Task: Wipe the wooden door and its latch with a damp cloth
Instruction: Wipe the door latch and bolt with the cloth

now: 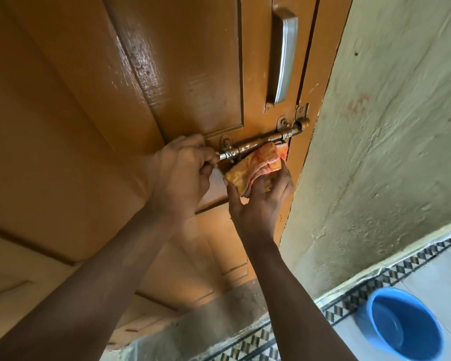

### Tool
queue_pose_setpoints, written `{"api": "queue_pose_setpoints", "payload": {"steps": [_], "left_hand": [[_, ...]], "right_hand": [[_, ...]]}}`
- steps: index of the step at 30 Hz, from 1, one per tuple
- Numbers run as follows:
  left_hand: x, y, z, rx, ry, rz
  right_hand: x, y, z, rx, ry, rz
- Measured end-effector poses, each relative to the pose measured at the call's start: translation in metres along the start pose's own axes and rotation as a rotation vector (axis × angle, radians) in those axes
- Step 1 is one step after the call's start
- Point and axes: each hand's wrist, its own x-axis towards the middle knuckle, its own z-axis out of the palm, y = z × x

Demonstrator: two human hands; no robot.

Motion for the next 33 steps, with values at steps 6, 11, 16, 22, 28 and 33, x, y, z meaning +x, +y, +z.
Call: {"api": "queue_pose_setpoints", "payload": {"steps": [6,11,16,22,28,33], "left_hand": [[-0.001,-0.005,0.005,0.012,0.031,0.021],[-0.001,-0.004,0.005,0.020,0.029,0.031],[-0.003,-0.006,0.006,0.028,0.058,0.039],[-0.002,-0.006,0.005,0.011,0.072,0.057],[-0.002,-0.008,0.008,-0.002,0.092,0.063],[-0.004,-0.007,0.008,-0.022,0.095,0.057]], "right_hand": [[0.001,0.000,0.010,-0.012,0.036,-0.030],[-0.011,0.005,0.002,0.015,-0.063,-0.068],[0.008,-0.016,0.000,0.146,0.034,0.095],[-0.006,0.006,-0.002,0.056,-0.041,-0.016],[-0.005,-0.007,0.003,0.034,-0.051,-0.057],[-0.028,0.005,0.009,0.140,-0.111,0.146]]}}
